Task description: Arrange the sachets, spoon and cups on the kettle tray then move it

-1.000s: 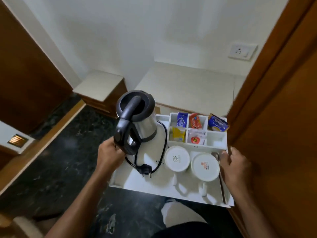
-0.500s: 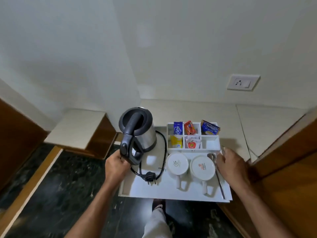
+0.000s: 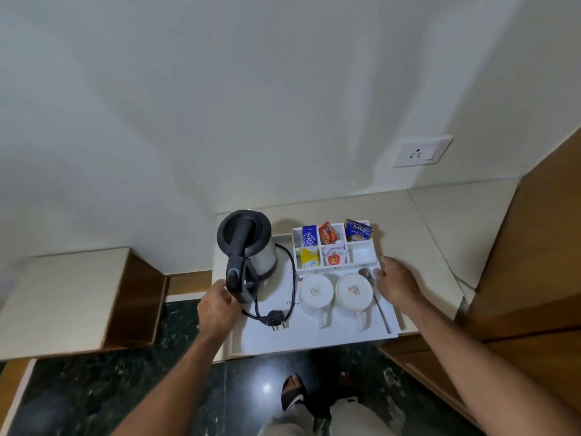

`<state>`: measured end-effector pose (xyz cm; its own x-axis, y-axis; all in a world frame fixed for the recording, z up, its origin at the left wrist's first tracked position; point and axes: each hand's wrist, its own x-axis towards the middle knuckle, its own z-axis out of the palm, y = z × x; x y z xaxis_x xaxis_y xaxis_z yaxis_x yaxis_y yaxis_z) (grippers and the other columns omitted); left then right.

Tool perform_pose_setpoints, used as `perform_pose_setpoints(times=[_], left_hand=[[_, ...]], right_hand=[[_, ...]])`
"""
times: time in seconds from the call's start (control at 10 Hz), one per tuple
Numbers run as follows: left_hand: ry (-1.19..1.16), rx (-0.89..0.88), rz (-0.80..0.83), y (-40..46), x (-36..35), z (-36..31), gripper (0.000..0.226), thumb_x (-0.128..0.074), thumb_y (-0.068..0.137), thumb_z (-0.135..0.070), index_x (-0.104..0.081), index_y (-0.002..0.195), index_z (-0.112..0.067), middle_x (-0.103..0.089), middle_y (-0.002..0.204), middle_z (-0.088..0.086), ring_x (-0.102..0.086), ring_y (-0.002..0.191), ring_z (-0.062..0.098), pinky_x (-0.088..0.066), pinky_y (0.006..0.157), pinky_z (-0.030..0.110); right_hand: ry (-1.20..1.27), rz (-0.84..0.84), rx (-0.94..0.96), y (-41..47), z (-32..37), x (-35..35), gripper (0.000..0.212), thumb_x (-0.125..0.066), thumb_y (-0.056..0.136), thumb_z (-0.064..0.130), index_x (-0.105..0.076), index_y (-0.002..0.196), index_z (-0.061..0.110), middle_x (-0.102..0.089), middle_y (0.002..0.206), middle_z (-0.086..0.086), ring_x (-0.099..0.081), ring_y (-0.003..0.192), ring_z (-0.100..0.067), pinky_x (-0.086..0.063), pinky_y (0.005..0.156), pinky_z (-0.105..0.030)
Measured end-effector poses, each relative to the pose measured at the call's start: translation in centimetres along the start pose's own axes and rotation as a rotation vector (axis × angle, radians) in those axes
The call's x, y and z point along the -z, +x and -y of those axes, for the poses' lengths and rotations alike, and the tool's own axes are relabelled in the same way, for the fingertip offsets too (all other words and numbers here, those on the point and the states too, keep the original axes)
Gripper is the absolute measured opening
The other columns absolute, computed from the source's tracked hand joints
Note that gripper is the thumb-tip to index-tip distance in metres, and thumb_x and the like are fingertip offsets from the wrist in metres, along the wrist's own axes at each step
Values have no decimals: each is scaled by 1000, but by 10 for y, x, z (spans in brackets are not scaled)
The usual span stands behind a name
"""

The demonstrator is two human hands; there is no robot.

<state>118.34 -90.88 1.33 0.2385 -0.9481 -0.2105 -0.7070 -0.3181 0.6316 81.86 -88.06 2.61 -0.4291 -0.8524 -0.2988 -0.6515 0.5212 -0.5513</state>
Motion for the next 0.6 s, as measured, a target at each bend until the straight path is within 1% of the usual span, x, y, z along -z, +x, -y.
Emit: perform_pose_setpoints(times=[0.1,0.2,0.3,0.4,0.5,0.6], left_hand=[[32,-15,20,7,-9,7,22,-64,87,-43,-56,88,-23,-59,76,-9,-53,69,7,-38,54,28],[83,0,45,10,-19,15,21,-64,88,-42,-55,87,-22,-59,76,-5,-53,68,11,-38,58,31],[146,10,45,23,-21,18,16,-63,90,-35,-54,83,-23,-59,73,-5,-54,65,14,-39,56,32],[166,0,54,30,-23,12,19,-59,93,-27,-51,76,-24,-60,70,-5,-55,63,14,-45,53,33],[170,5,104,30,-23,11,17,-56,94,-27,-55,78,-21,-62,73,0,-59,68,23,-55,67,44],[299,-1,192,33,-11,10,18,-54,94,-31,-58,83,-18,-65,78,4,-62,72,25,-58,72,45]], right_hand=[[-15,14,3,11,-3,-7,8,-56,92,22,-62,96,17,-69,97,-7,-55,78,-20,-42,67,-31],[-25,24,-3,16,-10,-19,13,-55,92,20,-64,99,14,-70,100,-9,-59,83,-25,-43,70,-31],[18,9,-14,19,-10,-32,13,-55,91,18,-64,100,15,-70,99,-8,-59,82,-24,-42,70,-30],[23,-5,-14,26,-10,-29,13,-55,91,19,-64,100,16,-70,99,-7,-62,88,-27,-41,70,-29],[8,8,-12,28,-11,-28,11,-56,91,19,-63,97,14,-69,97,-8,-61,87,-26,-40,70,-29],[-51,10,-21,27,-11,-27,15,-56,91,27,-60,87,13,-65,90,-8,-61,89,-30,-41,68,-31]])
